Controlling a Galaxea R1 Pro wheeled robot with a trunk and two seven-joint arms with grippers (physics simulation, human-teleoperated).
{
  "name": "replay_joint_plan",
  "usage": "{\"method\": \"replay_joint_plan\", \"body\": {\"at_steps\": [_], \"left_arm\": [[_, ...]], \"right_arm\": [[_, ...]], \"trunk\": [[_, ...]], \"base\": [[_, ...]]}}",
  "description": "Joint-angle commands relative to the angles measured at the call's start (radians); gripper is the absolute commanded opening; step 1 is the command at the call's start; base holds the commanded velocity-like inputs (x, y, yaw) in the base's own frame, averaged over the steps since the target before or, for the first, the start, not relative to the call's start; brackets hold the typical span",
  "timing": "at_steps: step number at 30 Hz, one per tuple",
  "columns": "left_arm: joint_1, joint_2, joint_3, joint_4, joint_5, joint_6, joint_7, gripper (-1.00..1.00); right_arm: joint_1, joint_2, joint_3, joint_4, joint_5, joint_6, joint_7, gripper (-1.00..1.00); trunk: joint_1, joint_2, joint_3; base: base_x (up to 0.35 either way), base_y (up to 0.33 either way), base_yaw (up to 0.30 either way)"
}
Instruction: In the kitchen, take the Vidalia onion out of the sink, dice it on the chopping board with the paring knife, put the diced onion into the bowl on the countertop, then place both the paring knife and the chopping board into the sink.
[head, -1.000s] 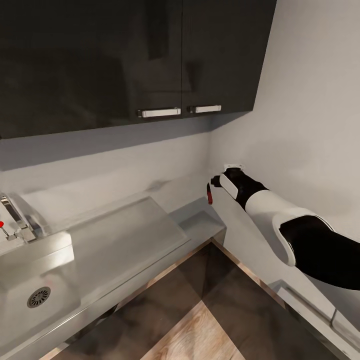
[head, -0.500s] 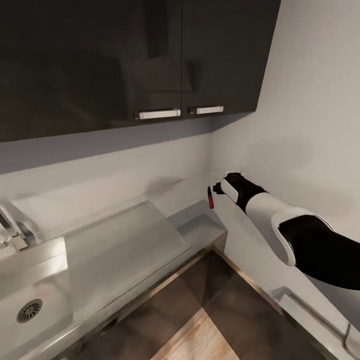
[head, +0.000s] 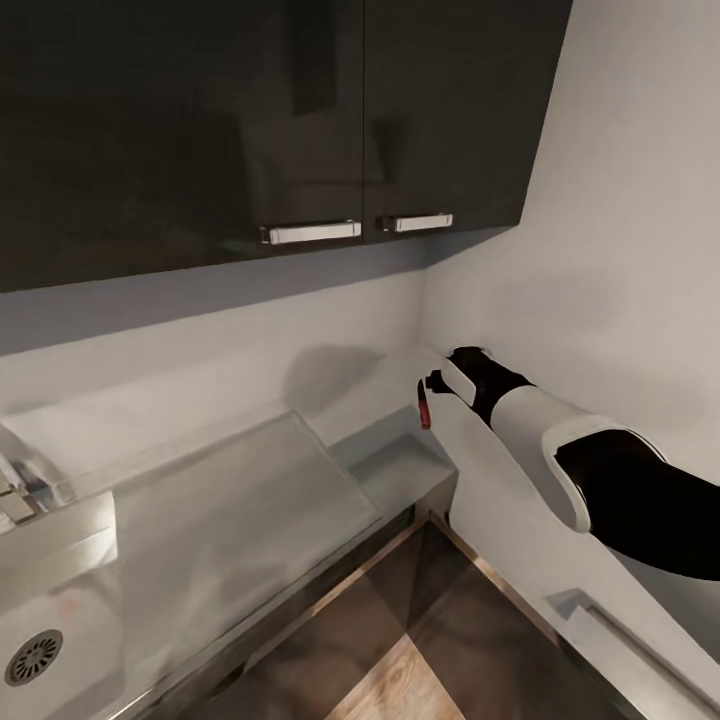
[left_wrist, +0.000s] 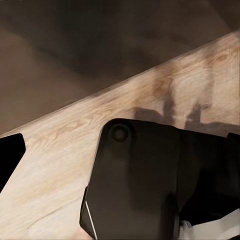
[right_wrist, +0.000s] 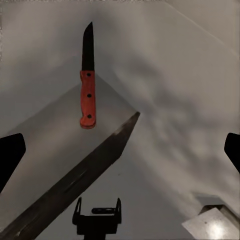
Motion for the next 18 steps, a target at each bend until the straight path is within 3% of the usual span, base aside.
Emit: {"method": "replay_joint_plan", "body": {"at_steps": [1,10,18], "left_arm": [[0.0,0.0,-0.001,-0.001,0.002,-0.001,0.002,1.0],[0.0,0.004,-0.001,0.006,0.003,-0.001,0.002,1.0],[0.0,0.004,-0.001,0.011,0.004,-0.001,0.002,1.0]], "right_arm": [[-0.001,0.0,0.008,-0.001,-0.011,0.005,-0.006,1.0],[-0.001,0.012,0.008,-0.001,-0.011,0.005,-0.005,1.0],[-0.001,0.014,0.007,-0.001,-0.011,0.005,-0.005,1.0]], "trunk": [[0.001,-0.002,-0.002],[0.001,-0.002,-0.002],[0.001,-0.002,-0.003]], "base": [[0.088,0.0,0.0],[0.177,-0.02,0.0],[0.041,-0.001,0.0]]}}
